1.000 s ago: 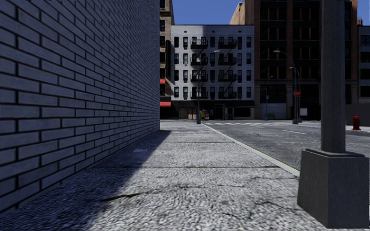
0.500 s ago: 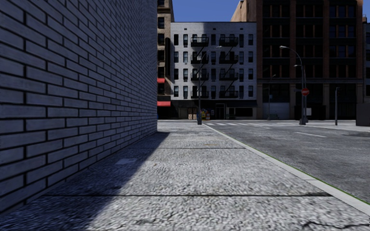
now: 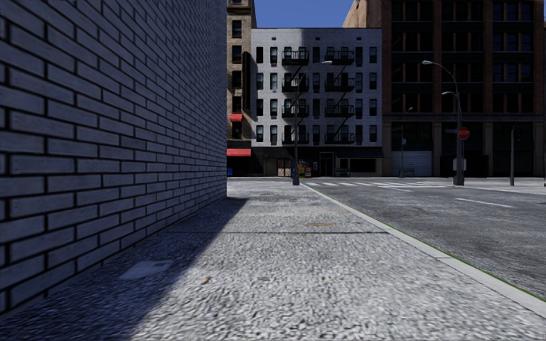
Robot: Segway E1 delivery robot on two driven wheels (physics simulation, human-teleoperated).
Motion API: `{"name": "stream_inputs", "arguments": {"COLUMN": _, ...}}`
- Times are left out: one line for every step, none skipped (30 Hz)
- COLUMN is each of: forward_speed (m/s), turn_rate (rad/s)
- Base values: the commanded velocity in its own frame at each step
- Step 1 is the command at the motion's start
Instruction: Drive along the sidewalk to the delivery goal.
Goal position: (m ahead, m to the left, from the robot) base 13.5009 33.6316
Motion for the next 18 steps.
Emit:
{"name": "stream_inputs", "arguments": {"forward_speed": 2.00, "turn_rate": 0.00}}
{"name": "stream_inputs", "arguments": {"forward_speed": 2.00, "turn_rate": 0.00}}
{"name": "stream_inputs", "arguments": {"forward_speed": 2.00, "turn_rate": 0.00}}
{"name": "stream_inputs", "arguments": {"forward_speed": 2.00, "turn_rate": 0.00}}
{"name": "stream_inputs", "arguments": {"forward_speed": 2.00, "turn_rate": 0.00}}
{"name": "stream_inputs", "arguments": {"forward_speed": 2.00, "turn_rate": 0.00}}
{"name": "stream_inputs", "arguments": {"forward_speed": 2.00, "turn_rate": 0.00}}
{"name": "stream_inputs", "arguments": {"forward_speed": 2.00, "turn_rate": 0.00}}
{"name": "stream_inputs", "arguments": {"forward_speed": 2.00, "turn_rate": 0.00}}
{"name": "stream_inputs", "arguments": {"forward_speed": 2.00, "turn_rate": 0.00}}
{"name": "stream_inputs", "arguments": {"forward_speed": 2.00, "turn_rate": 0.00}}
{"name": "stream_inputs", "arguments": {"forward_speed": 2.00, "turn_rate": 0.00}}
{"name": "stream_inputs", "arguments": {"forward_speed": 2.00, "turn_rate": 0.00}}
{"name": "stream_inputs", "arguments": {"forward_speed": 2.00, "turn_rate": 0.00}}
{"name": "stream_inputs", "arguments": {"forward_speed": 2.00, "turn_rate": 0.00}}
{"name": "stream_inputs", "arguments": {"forward_speed": 2.00, "turn_rate": 0.00}}
{"name": "stream_inputs", "arguments": {"forward_speed": 2.00, "turn_rate": 0.00}}
{"name": "stream_inputs", "arguments": {"forward_speed": 2.00, "turn_rate": 0.00}}
